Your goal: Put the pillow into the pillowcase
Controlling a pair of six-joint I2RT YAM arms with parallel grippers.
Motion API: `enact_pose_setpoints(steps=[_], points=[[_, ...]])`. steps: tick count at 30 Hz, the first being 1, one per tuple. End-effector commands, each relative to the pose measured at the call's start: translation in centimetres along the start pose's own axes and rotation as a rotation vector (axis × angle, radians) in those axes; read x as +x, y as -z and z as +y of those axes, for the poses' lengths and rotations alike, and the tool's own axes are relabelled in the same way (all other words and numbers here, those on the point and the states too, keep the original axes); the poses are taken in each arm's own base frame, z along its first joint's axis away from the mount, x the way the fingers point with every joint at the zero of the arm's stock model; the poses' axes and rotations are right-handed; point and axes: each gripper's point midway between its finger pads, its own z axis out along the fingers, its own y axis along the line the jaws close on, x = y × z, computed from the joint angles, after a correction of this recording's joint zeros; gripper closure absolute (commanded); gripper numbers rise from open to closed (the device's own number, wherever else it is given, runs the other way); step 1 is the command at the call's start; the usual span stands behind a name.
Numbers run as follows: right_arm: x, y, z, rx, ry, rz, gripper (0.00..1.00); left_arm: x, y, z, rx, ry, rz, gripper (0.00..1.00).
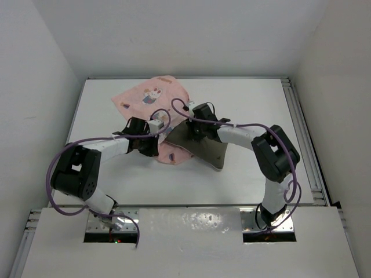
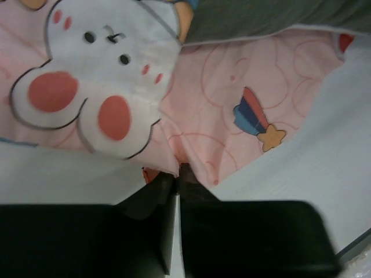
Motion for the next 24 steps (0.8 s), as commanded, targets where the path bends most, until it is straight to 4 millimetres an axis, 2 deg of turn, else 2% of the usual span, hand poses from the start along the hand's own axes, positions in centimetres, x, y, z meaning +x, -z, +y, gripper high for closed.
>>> enact_pose_setpoints(steps=[1, 3, 4, 6, 7, 8, 9, 11, 12, 14, 16, 18, 20, 24], points=[[-2.1, 0.2, 1.0, -0.063, -0.171, -0.068, 1.0, -4.3, 0.3, -0.6, 0.026, -0.096, -0.14, 1.0], [-5.4, 1.3, 1.2, -0.141, -0.24, -0.192, 1.0, -5.0, 0.7, -1.2, 0.051, -0.131, -0.148, 1.0], [-7.3, 2.6, 1.3, -0.176, -0.32, -0.249, 1.0, -6.2, 1.3, -1.6, 0.077, -0.179, -0.17, 1.0], [-10.8, 4.2, 0.9, -0.234, -0.4, -0.385, 1.0, -6.3, 1.9, -2.9, 0.133, -0.249, -0.149, 1.0], [-12.6, 5.6, 1.0, -0.269, -0.487, -0.441, 1.0, -7.2, 2.5, -4.0, 0.17, -0.289, -0.161, 1.0], [-14.8, 6.8, 1.0, -0.306, -0.515, -0.54, 1.0, -6.5, 2.8, -4.7, 0.201, -0.304, -0.122, 1.0], [-15.9, 7.6, 0.5, -0.325, -0.596, -0.589, 1.0, -7.3, 3.2, -5.9, 0.231, -0.378, -0.135, 1.0], [-18.2, 9.2, 0.6, -0.376, -0.639, -0.702, 1.0, -6.8, 4.0, -8.2, 0.329, -0.425, -0.115, 1.0], [-18.9, 9.5, 0.8, -0.4, -0.688, -0.723, 1.0, -7.9, 4.5, -8.8, 0.348, -0.466, -0.139, 1.0], [-19.8, 9.4, 0.3, -0.383, -0.74, -0.762, 1.0, -8.3, 5.0, -9.9, 0.403, -0.48, -0.144, 1.0], [-20.0, 8.9, 0.0, -0.341, -0.789, -0.767, 1.0, -9.7, 5.5, -10.4, 0.416, -0.497, -0.17, 1.0], [-19.3, 7.7, 0.2, -0.294, -0.81, -0.726, 1.0, -10.6, 5.5, -10.4, 0.414, -0.502, -0.178, 1.0], [-18.1, 6.2, 0.2, -0.228, -0.827, -0.684, 1.0, -10.6, 5.6, -10.6, 0.431, -0.501, -0.171, 1.0], [-16.1, 3.4, 0.5, -0.171, -0.855, -0.609, 1.0, -10.7, 6.2, -12.6, 0.501, -0.544, -0.171, 1.0]])
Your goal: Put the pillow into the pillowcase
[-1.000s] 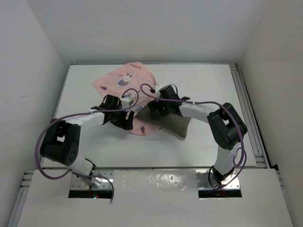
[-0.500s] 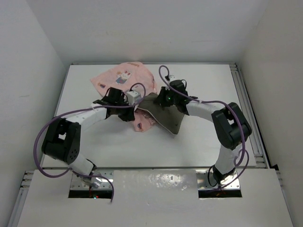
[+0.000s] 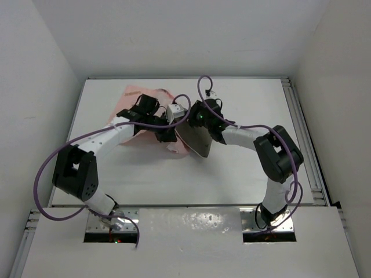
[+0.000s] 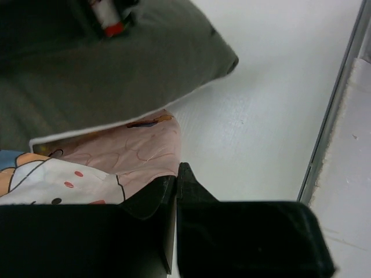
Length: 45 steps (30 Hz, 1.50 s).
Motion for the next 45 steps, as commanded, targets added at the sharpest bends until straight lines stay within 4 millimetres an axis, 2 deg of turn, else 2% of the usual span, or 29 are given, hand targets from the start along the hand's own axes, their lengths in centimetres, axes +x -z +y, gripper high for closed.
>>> enact_pose_setpoints(steps=[1, 2, 3, 4, 5, 6, 9, 10, 13, 15, 16, 17, 18, 19, 20, 21, 24, 25, 27, 28, 31, 34, 37, 40, 41, 42, 43, 44, 45], points=[[-3.1, -1.1, 4.1, -0.079, -0.05, -0.123, 1.0, -1.6, -0.3, -2.7, 0.118, -0.067, -0.023, 1.0], [-2.3, -1.5, 4.4, -0.076, -0.024, -0.1, 1.0, -1.7, -0.4, -2.9, 0.12, -0.075, -0.018, 1.0], [-1.3, -2.1, 3.6, -0.055, 0.04, -0.069, 1.0, -1.6, -0.5, -2.8, 0.114, -0.082, -0.013, 0.98], [-0.6, -2.3, 3.5, -0.049, 0.083, -0.031, 0.89, -1.4, -0.3, -2.7, 0.107, -0.073, -0.001, 0.92], [0.0, -2.3, 3.1, -0.05, 0.12, 0.001, 0.7, -1.1, 0.0, -2.2, 0.09, -0.075, 0.009, 0.79], [0.9, -1.7, 2.8, -0.069, 0.187, 0.056, 0.38, -0.4, 0.7, -1.8, 0.073, -0.059, 0.033, 0.64], [1.1, 0.8, 1.1, -0.081, 0.296, 0.115, 0.01, 1.4, 2.0, -2.1, 0.089, -0.08, 0.082, 0.46], [0.3, 1.4, 0.1, -0.067, 0.313, 0.112, 0.01, 1.7, 2.6, -1.9, 0.09, -0.123, 0.086, 0.4], [-2.1, 3.9, -2.4, 0.018, 0.349, 0.091, 0.01, 2.1, 3.7, -2.0, 0.098, -0.127, 0.103, 0.38], [-3.2, 5.0, -4.6, 0.12, 0.341, 0.076, 0.01, -0.2, 4.1, 0.3, 0.014, -0.122, 0.051, 0.38], [-4.4, 5.6, -5.3, 0.15, 0.329, 0.055, 0.04, -0.7, 4.4, 2.0, -0.05, -0.005, 0.03, 0.43], [-4.3, 6.0, -6.0, 0.172, 0.324, 0.07, 0.36, -2.5, 4.8, 5.0, -0.169, -0.002, -0.012, 0.51], [-4.4, 6.2, -6.5, 0.19, 0.314, 0.074, 0.59, -3.0, 5.2, 6.9, -0.243, 0.028, -0.023, 0.61], [-4.8, 6.4, -7.5, 0.223, 0.296, 0.066, 0.76, -3.5, 5.4, 9.0, -0.3, 0.073, -0.029, 0.75], [-4.7, 6.5, -8.2, 0.253, 0.264, 0.063, 0.79, -3.5, 5.7, 10.9, -0.377, 0.076, -0.01, 0.76], [-4.1, 6.5, -8.9, 0.265, 0.25, 0.08, 0.69, -3.8, 5.5, 12.1, -0.407, 0.069, -0.008, 0.76], [-2.7, 6.4, -10.1, 0.26, 0.198, 0.146, 0.18, -4.1, 5.0, 15.8, -0.49, 0.055, 0.02, 0.48], [-2.1, 6.5, -10.2, 0.252, 0.193, 0.17, 0.12, -4.2, 4.4, 17.3, -0.509, 0.068, 0.025, 0.36], [-1.1, 6.5, -10.7, 0.244, 0.191, 0.199, 0.03, -3.9, 4.1, 19.3, -0.552, 0.088, 0.048, 0.26], [-0.7, 6.5, -10.6, 0.23, 0.193, 0.208, 0.01, -4.0, 3.2, 20.9, -0.556, 0.095, 0.056, 0.24], [0.7, 6.3, -10.8, 0.199, 0.191, 0.248, 0.01, -3.8, 1.1, 23.3, -0.534, 0.102, 0.086, 0.1], [2.3, 6.1, -10.9, 0.175, 0.17, 0.304, 0.01, -3.2, -1.4, 23.9, -0.491, 0.076, 0.117, 0.0], [3.8, 5.7, -10.6, 0.131, 0.143, 0.349, 0.04, -1.5, -3.1, 24.2, -0.486, 0.079, 0.156, 0.01], [5.0, 5.1, -9.8, 0.078, 0.142, 0.389, 0.15, 1.1, -4.1, 23.7, -0.454, 0.09, 0.225, 0.12], [5.3, 5.0, -9.5, 0.067, 0.144, 0.399, 0.25, 1.8, -4.2, 23.2, -0.431, 0.097, 0.242, 0.19], [5.5, 4.9, -9.4, 0.056, 0.144, 0.404, 0.32, 2.2, -4.2, 23.0, -0.419, 0.101, 0.248, 0.39], [5.6, 4.9, -9.1, 0.041, 0.147, 0.41, 0.39, 2.5, -4.4, 22.6, -0.401, 0.112, 0.248, 0.51], [5.6, 4.8, -8.9, 0.025, 0.156, 0.404, 0.6, 2.4, -4.5, 22.3, -0.389, 0.117, 0.247, 0.73], [5.6, 4.8, -8.7, 0.013, 0.163, 0.405, 0.72, 1.8, -4.4, 21.8, -0.376, 0.114, 0.231, 0.81]])
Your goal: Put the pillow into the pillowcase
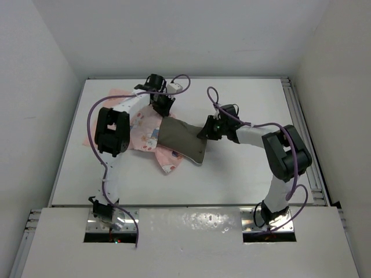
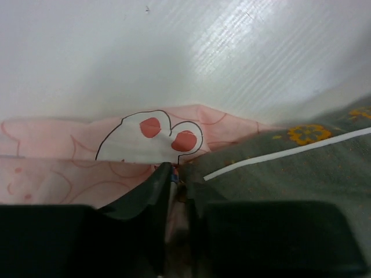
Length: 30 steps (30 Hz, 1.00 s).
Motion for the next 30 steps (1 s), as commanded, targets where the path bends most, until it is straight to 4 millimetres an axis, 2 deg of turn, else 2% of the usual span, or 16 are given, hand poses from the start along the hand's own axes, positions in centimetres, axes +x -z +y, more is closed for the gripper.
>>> enact_pose_setpoints(steps=[1, 2, 3, 5, 6, 8, 12, 16, 20, 23, 25, 26, 28, 29, 30], points=[[0.1, -0.1, 3.0, -0.123, 0.084, 0.007, 0.84, -1.4, 1.3, -1.4, 0.042, -0.014, -0.037, 0.88], [0.0, -0.1, 3.4, -0.133, 0.109, 0.005, 0.94, -2.4, 1.7, -1.7, 0.053, -0.013, -0.067, 0.92], [0.3, 0.0, 3.9, -0.143, 0.14, 0.013, 1.0, -3.7, 2.5, -2.5, 0.062, -0.027, -0.098, 0.94], [0.5, 0.4, 5.0, -0.173, 0.239, 0.005, 1.0, -5.9, 3.6, -3.6, 0.084, -0.05, -0.151, 0.95], [0.7, 0.6, 6.0, -0.204, 0.282, -0.006, 1.0, -7.3, 4.7, -4.5, 0.086, -0.076, -0.179, 1.0], [0.3, 1.2, 7.8, -0.265, 0.361, -0.064, 1.0, -8.4, 5.4, -6.3, 0.121, -0.096, -0.198, 1.0], [-0.2, 1.4, 9.9, -0.323, 0.377, -0.124, 1.0, -9.2, 6.8, -10.2, 0.218, -0.117, -0.209, 1.0], [-0.9, 0.9, 9.9, -0.329, 0.299, -0.134, 1.0, -9.4, 7.4, -13.5, 0.312, -0.105, -0.206, 1.0], [-1.3, 2.0, 9.3, -0.374, 0.22, -0.195, 1.0, -8.8, 7.5, -13.4, 0.305, -0.071, -0.196, 1.0], [-2.1, 3.8, 9.4, -0.411, 0.178, -0.27, 1.0, -8.4, 8.1, -13.1, 0.294, -0.027, -0.201, 1.0], [-3.8, 6.0, 10.6, -0.436, 0.186, -0.351, 1.0, -8.5, 8.2, -12.8, 0.282, 0.002, -0.2, 1.0], [-4.5, 6.7, 11.1, -0.436, 0.2, -0.377, 1.0, -8.8, 8.6, -12.5, 0.271, 0.016, -0.211, 1.0], [-7.3, 9.2, 13.0, -0.426, 0.256, -0.488, 1.0, -10.3, 9.7, -11.8, 0.26, 0.064, -0.245, 1.0], [-8.3, 10.2, 13.8, -0.43, 0.279, -0.53, 1.0, -12.0, 11.0, -11.5, 0.255, 0.079, -0.286, 1.0], [-9.4, 11.1, 14.4, -0.426, 0.313, -0.578, 1.0, -12.8, 11.7, -11.4, 0.255, 0.078, -0.308, 1.0]])
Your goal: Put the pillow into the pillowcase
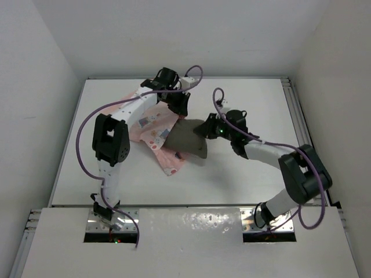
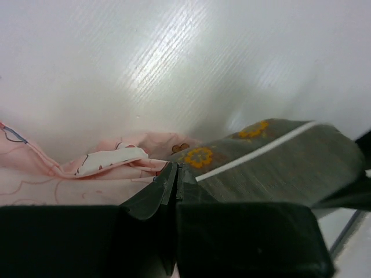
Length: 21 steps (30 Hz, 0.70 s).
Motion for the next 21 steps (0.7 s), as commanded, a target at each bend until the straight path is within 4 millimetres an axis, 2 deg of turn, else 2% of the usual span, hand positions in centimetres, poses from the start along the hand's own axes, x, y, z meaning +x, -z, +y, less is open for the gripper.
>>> enact_pose_setpoints(steps=[1, 2, 3, 4, 5, 7, 10, 11, 13, 17, 18, 19, 21], points=[[-13.4, 2.9, 8.6, -0.155, 0.214, -0.405, 1.0, -8.0, 5.7, -1.7, 0.008, -0.017, -0.224, 1.0], [-14.6, 3.3, 9.1, -0.147, 0.234, -0.435, 1.0, -10.0, 7.2, -2.0, 0.002, -0.047, -0.275, 1.0], [-15.9, 3.7, 9.6, -0.14, 0.282, -0.464, 1.0, -10.9, 8.0, -2.4, 0.008, -0.062, -0.297, 1.0], [-17.9, 4.2, 10.9, -0.144, 0.317, -0.505, 1.0, -11.8, 8.8, -2.8, 0.012, -0.072, -0.318, 1.0], [-19.0, 4.6, 11.6, -0.149, 0.345, -0.53, 1.0, -13.6, 10.3, -3.3, 0.009, -0.093, -0.367, 1.0], [-21.3, 5.5, 13.2, -0.162, 0.408, -0.602, 1.0, -14.9, 11.6, -4.1, 0.031, -0.096, -0.409, 1.0], [-22.8, 5.7, 14.6, -0.163, 0.485, -0.64, 1.0, -17.3, 14.1, -6.0, 0.111, -0.079, -0.501, 1.0], [-22.9, 5.0, 13.9, -0.137, 0.492, -0.632, 1.0, -17.8, 14.7, -6.7, 0.149, -0.038, -0.519, 1.0], [-23.1, 4.5, 13.1, -0.105, 0.497, -0.64, 1.0, -18.6, 16.0, -8.3, 0.239, -0.061, -0.559, 1.0], [-23.4, 3.4, 11.4, -0.048, 0.524, -0.662, 1.0, -19.1, 16.8, -9.5, 0.286, -0.038, -0.574, 1.0], [-23.0, 2.1, 10.0, -0.015, 0.539, -0.633, 1.0, -19.4, 17.1, -9.7, 0.302, -0.039, -0.587, 1.0], [-23.6, 1.6, 10.0, -0.001, 0.543, -0.632, 1.0, -19.6, 17.2, -10.0, 0.316, -0.034, -0.593, 1.0], [-22.2, -1.2, 7.1, 0.053, 0.516, -0.529, 1.0, -20.2, 17.8, -10.6, 0.349, -0.033, -0.616, 1.0]])
